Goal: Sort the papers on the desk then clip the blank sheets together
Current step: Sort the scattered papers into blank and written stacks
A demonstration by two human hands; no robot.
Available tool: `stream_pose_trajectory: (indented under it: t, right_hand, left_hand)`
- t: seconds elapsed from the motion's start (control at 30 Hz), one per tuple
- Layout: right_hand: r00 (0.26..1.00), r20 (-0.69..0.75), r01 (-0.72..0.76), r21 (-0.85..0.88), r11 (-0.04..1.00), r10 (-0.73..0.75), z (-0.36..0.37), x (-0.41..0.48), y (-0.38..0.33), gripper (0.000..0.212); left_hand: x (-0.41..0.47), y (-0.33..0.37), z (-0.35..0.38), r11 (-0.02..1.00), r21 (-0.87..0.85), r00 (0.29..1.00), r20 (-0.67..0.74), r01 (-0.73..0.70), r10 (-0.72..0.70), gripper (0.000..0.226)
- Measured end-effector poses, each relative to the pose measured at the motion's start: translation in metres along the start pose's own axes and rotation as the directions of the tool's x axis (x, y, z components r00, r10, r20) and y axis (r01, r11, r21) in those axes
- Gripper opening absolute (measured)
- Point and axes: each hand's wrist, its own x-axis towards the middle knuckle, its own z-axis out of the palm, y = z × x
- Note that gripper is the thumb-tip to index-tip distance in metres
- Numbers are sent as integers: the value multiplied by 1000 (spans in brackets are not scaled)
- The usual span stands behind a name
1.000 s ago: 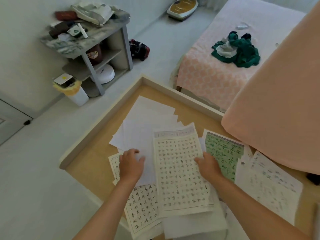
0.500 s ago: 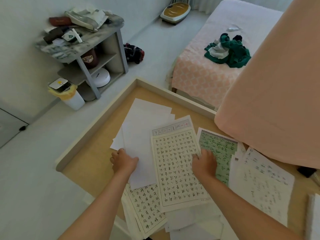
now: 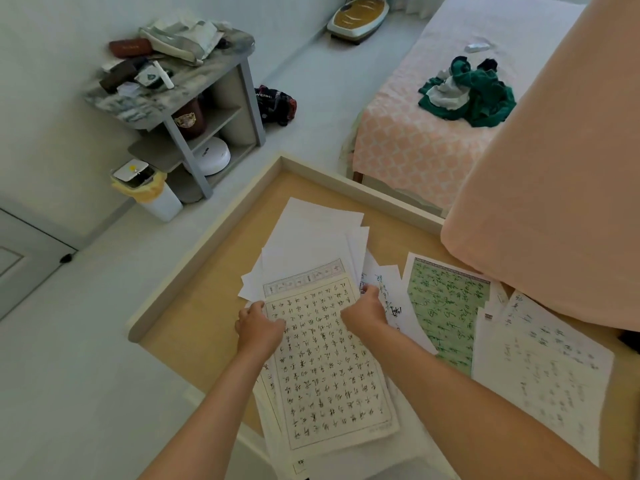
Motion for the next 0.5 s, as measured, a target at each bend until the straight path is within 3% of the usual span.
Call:
stream_pose_trajectory:
  t: [0.13, 0.27, 0.4, 0.5]
  right_hand:
    - [996, -15, 86, -87, 992, -88, -11, 2, 17, 13]
    - [960, -190, 170, -194, 966, -207, -44, 4, 38, 24]
    - [982, -139, 142, 103, 985, -127, -67, 6, 57, 13]
    - [991, -106, 95, 181, 979, -77, -69, 2, 67, 34]
  left_hand:
    - [3, -5, -2, 998, 13, 998, 8, -58, 58, 68]
    - [0, -7, -1, 977, 153, 989, 33, -148, 144, 65]
    - [-5, 6, 5, 945, 244, 976, 40, -218, 215, 66]
    - [-12, 20, 15, 959, 183, 976, 55, -218, 212, 73]
